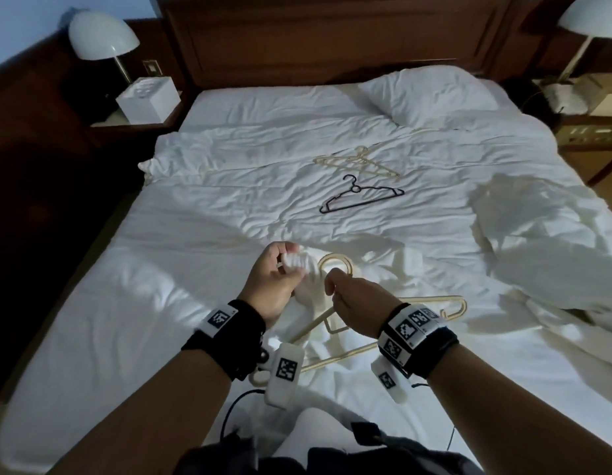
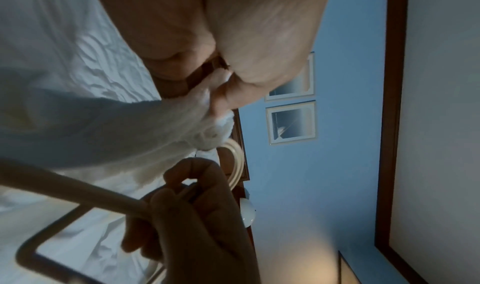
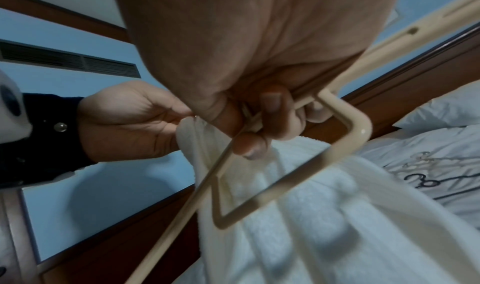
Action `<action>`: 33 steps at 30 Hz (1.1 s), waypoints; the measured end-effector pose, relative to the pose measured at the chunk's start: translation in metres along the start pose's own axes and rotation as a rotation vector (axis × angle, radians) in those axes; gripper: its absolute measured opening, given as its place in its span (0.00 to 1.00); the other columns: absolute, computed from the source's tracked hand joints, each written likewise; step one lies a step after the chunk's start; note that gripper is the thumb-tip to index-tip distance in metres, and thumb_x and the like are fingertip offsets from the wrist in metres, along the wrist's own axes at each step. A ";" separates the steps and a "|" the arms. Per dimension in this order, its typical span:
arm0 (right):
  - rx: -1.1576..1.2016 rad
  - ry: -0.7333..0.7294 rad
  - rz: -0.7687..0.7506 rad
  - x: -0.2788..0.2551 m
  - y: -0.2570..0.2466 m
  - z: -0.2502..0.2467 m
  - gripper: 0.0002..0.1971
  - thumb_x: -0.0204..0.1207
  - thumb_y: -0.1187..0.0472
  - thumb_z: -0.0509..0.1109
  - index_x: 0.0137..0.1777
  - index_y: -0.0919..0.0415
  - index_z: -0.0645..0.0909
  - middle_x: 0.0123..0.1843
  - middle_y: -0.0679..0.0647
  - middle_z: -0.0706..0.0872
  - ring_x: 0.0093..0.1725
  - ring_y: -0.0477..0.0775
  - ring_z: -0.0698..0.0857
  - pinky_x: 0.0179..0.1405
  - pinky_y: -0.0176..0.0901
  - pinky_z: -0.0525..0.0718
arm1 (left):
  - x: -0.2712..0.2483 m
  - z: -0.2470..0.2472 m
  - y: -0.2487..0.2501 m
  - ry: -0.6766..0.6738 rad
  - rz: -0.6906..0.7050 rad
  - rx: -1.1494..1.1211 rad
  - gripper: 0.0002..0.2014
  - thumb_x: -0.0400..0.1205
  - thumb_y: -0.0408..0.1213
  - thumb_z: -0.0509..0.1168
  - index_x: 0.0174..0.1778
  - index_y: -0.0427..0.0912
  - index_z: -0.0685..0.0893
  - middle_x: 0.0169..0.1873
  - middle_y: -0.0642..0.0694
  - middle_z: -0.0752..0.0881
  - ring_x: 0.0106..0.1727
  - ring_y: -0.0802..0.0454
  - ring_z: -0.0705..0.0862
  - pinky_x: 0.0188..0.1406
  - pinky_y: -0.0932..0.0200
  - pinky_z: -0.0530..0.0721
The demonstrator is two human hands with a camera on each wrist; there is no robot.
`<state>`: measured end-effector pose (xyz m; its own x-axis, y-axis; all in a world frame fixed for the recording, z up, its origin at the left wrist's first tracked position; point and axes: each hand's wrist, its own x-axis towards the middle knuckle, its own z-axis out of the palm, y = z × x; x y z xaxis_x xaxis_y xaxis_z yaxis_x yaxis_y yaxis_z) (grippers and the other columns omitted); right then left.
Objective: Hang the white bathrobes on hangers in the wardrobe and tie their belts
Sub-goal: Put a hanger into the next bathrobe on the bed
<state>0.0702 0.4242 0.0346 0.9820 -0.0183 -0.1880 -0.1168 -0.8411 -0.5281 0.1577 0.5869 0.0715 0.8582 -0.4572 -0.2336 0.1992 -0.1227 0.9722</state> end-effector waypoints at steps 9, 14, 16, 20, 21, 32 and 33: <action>0.124 0.041 0.017 -0.003 -0.013 0.027 0.07 0.77 0.64 0.58 0.47 0.52 0.63 0.33 0.43 0.72 0.33 0.52 0.72 0.38 0.44 0.67 | 0.000 -0.004 -0.026 -0.003 -0.073 -0.046 0.16 0.70 0.28 0.67 0.48 0.52 0.81 0.48 0.38 0.83 0.46 0.41 0.84 0.52 0.38 0.83; 0.084 0.061 -0.021 0.001 -0.019 0.033 0.07 0.79 0.62 0.56 0.46 0.49 0.61 0.30 0.46 0.73 0.28 0.50 0.71 0.34 0.44 0.67 | 0.003 -0.008 -0.030 -0.033 -0.114 -0.187 0.15 0.80 0.18 0.62 0.53 0.43 0.78 0.47 0.37 0.83 0.47 0.44 0.84 0.45 0.51 0.85; 0.120 0.090 -0.019 0.005 -0.020 0.035 0.09 0.80 0.61 0.56 0.45 0.47 0.60 0.30 0.44 0.72 0.28 0.49 0.71 0.35 0.43 0.67 | 0.002 -0.012 -0.029 -0.082 -0.121 -0.209 0.13 0.82 0.18 0.61 0.53 0.41 0.78 0.46 0.40 0.84 0.45 0.47 0.85 0.42 0.56 0.86; 0.161 0.060 -0.010 0.007 -0.028 0.042 0.10 0.77 0.61 0.55 0.44 0.43 0.59 0.32 0.46 0.75 0.31 0.51 0.74 0.35 0.49 0.73 | 0.002 -0.028 -0.033 -0.145 -0.094 -0.091 0.13 0.82 0.19 0.62 0.53 0.42 0.79 0.52 0.37 0.83 0.46 0.47 0.84 0.51 0.50 0.83; 0.162 0.037 -0.005 0.006 -0.031 0.044 0.09 0.76 0.61 0.55 0.44 0.43 0.60 0.33 0.47 0.76 0.32 0.53 0.75 0.36 0.50 0.76 | 0.002 -0.031 -0.034 -0.147 -0.082 -0.045 0.13 0.82 0.19 0.61 0.53 0.42 0.79 0.52 0.38 0.83 0.46 0.48 0.83 0.50 0.49 0.82; 0.076 -0.025 -0.061 0.019 -0.040 0.046 0.05 0.79 0.61 0.57 0.49 0.49 0.66 0.33 0.48 0.78 0.34 0.55 0.77 0.37 0.46 0.73 | 0.001 -0.038 -0.047 0.045 -0.021 -0.086 0.11 0.78 0.23 0.70 0.50 0.41 0.79 0.47 0.41 0.86 0.45 0.51 0.85 0.51 0.49 0.86; 0.083 -0.001 -0.063 0.019 -0.040 0.046 0.06 0.79 0.60 0.59 0.53 0.49 0.68 0.35 0.48 0.79 0.35 0.56 0.79 0.38 0.45 0.74 | 0.002 -0.039 -0.049 0.088 -0.040 -0.131 0.11 0.77 0.24 0.71 0.49 0.41 0.80 0.45 0.40 0.85 0.44 0.50 0.85 0.52 0.47 0.86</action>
<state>0.0870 0.4821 0.0138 0.9876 0.0340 -0.1534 -0.0668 -0.7930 -0.6055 0.1685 0.6263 0.0243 0.8853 -0.3745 -0.2757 0.2894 -0.0203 0.9570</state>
